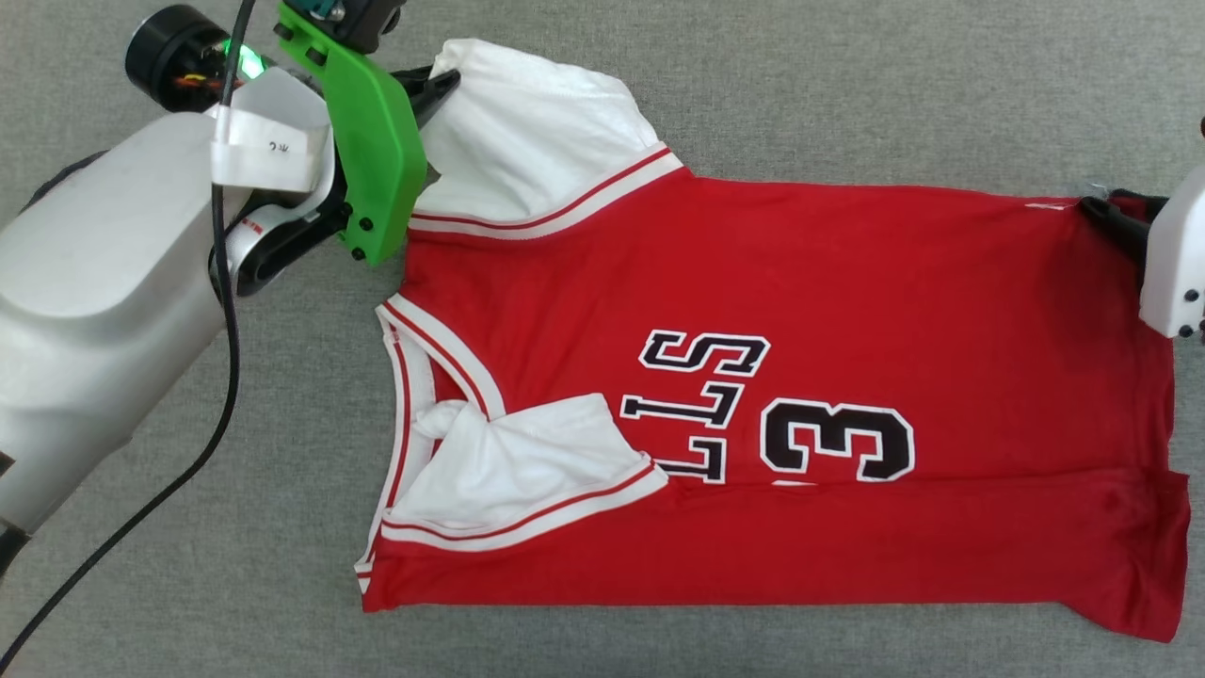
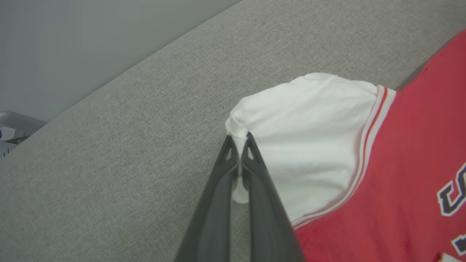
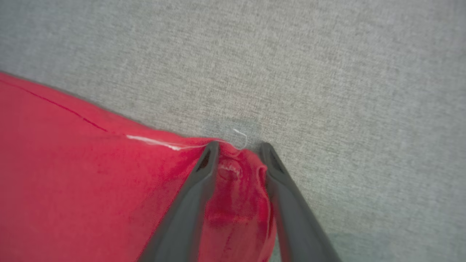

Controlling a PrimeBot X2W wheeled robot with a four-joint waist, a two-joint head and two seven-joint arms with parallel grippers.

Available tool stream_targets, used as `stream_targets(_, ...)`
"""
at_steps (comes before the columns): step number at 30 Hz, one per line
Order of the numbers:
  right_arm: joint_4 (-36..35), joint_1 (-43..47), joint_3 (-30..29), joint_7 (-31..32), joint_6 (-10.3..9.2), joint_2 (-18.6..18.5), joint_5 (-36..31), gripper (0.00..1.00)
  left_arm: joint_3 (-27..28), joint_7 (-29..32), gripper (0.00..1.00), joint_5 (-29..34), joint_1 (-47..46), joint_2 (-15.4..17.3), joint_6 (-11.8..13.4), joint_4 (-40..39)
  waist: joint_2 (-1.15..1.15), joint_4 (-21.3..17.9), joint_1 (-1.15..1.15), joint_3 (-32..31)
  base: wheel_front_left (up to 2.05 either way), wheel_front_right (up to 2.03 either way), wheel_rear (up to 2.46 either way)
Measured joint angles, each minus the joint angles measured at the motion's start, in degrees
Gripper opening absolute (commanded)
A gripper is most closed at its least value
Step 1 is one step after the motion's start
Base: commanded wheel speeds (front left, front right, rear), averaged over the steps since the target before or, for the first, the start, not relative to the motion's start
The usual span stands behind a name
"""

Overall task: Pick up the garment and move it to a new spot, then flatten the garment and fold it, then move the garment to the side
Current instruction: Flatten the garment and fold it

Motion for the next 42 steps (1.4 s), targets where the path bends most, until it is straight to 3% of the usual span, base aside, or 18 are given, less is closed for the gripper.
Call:
stream_targets(6, -0.6, 2.2, 2.0, -9.4, 0.07, -0.6, 0.7, 0.00, -0.3, -3.4, 0.00, 0.1, 3.8, 1.0, 0.1, 0.4, 0.00, -0.5, 0.00, -3.6, 0.00, 0.00, 0.00)
stream_targets(10, -3.3, 6.2, 2.4, -14.0, 0.07, -2.4, 2.1, 0.00, -0.7, -5.7, 0.00, 0.1, 7.7, 2.4, 1.6, -1.9, 0.00, -0.7, 0.00, -6.8, 0.00, 0.00, 0.00)
stream_targets(21, -11.5, 24.1, 0.3, -20.6, 0.08, -5.7, 2.5, 0.00, -3.4, -8.6, 0.00, -0.5, 24.3, 8.9, 9.7, -16.3, 0.00, -0.5, 0.00, -15.4, 0.00, 0.00, 0.00)
stream_targets(22, -13.1, 29.4, -2.0, -21.2, 0.08, -5.1, 2.0, 0.00, -4.1, -9.0, 0.00, -0.9, 29.0, 10.1, 11.7, -19.2, 0.00, -0.3, -0.01, -17.0, 0.00, 0.00, 0.00)
stream_targets(27, -14.6, 39.0, -6.3, -21.1, 0.08, -2.0, 0.9, 0.00, -4.8, -9.1, 0.00, -2.5, 36.9, 10.3, 13.6, -20.2, 0.00, 0.7, 0.00, -17.1, 0.00, 0.00, 0.00)
stream_targets(34, -13.0, 41.4, -7.1, -19.7, 0.08, 1.3, 0.3, 0.00, -4.9, -11.3, 0.03, -3.1, 40.2, 7.1, 13.6, -15.5, 0.00, 0.8, 0.00, -16.0, 0.00, 0.00, 0.00)
stream_targets(35, -12.8, 41.4, -7.5, -19.8, 0.08, 1.5, 0.4, 0.29, -4.8, -12.2, 0.36, -3.1, 40.2, 6.6, 13.8, -14.8, 0.00, 0.8, 0.00, -16.2, 0.00, 0.00, 0.00)
stream_targets(36, -12.9, 41.4, -7.8, -19.8, 0.08, 1.7, 0.5, 1.00, -4.5, -13.3, 1.00, -2.9, 40.3, 6.4, 14.4, -14.3, 0.00, 0.8, -0.01, -16.4, 0.00, 0.00, 0.00)
stream_targets(39, -14.6, 41.6, -8.7, -19.8, 0.08, 1.8, 1.9, 1.00, -3.1, -17.5, 1.00, -2.2, 40.9, 6.2, 16.5, -13.7, 0.00, 0.7, 0.00, -17.4, 0.00, 0.00, 0.00)
stream_targets(42, -17.6, 42.1, -11.5, -19.7, 0.08, 1.0, 4.8, 1.00, -0.7, -23.7, 1.00, -0.5, 41.7, 6.4, 20.4, -13.9, 0.00, 0.5, -0.01, -18.5, 0.00, 0.00, 0.00)
